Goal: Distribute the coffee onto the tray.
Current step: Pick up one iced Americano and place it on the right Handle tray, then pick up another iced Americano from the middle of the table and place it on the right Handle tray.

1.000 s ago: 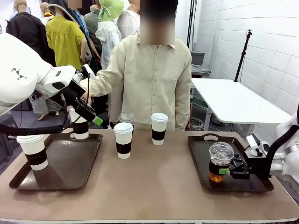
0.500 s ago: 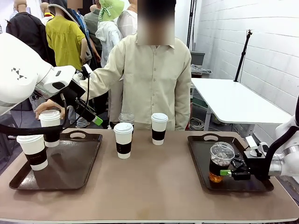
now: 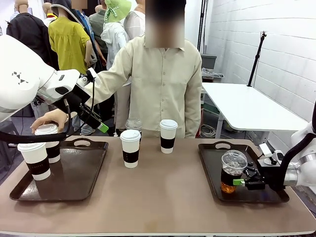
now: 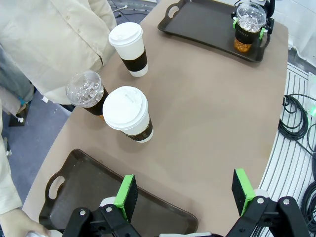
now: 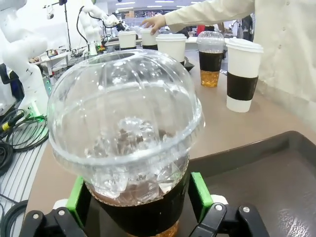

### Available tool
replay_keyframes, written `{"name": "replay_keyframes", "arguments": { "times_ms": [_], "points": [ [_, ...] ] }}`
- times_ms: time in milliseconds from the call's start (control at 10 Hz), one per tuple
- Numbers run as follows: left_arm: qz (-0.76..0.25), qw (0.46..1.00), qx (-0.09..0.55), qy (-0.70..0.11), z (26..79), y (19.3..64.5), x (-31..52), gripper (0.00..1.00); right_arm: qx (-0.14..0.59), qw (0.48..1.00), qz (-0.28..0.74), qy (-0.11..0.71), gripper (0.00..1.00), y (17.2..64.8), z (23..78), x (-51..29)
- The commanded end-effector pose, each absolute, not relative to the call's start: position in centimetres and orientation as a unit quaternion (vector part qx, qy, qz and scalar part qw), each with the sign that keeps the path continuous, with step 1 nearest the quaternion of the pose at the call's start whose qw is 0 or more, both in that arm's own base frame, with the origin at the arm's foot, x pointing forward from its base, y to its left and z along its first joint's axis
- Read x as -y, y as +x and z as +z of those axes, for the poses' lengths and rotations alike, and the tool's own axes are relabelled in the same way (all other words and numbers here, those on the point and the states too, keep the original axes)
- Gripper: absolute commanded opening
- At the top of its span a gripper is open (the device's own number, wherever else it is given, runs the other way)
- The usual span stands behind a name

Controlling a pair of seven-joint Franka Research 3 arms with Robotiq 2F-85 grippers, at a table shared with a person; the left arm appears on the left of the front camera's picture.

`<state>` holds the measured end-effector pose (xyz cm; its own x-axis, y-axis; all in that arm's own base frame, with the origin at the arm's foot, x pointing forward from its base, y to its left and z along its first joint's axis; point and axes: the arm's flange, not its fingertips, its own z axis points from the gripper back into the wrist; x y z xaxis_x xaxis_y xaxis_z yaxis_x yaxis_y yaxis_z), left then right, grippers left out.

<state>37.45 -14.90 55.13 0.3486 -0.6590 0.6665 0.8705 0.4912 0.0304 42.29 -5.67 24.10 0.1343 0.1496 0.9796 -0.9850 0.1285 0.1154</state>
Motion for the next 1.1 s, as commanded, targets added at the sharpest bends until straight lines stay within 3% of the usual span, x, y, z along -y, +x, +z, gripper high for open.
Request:
{"name": "replay_keyframes", "arguments": {
  "times_ms": [0,600,1000],
  "points": [
    [-0.478,0.801,0.316,-0.171,55.1,37.6,14.8,1.0,0.451,0.606,0.462,0.465,1.0,41.9,24.3,6.1],
    [-0.478,0.801,0.316,-0.171,55.1,37.6,14.8,1.0,0.464,0.623,0.438,0.451,1.0,38.5,24.3,9.8],
    [-0.478,0.801,0.316,-0.171,55.1,37.6,14.8,1.0,0.468,0.631,0.432,0.443,1.0,38.9,23.9,10.4]
  ]
}}
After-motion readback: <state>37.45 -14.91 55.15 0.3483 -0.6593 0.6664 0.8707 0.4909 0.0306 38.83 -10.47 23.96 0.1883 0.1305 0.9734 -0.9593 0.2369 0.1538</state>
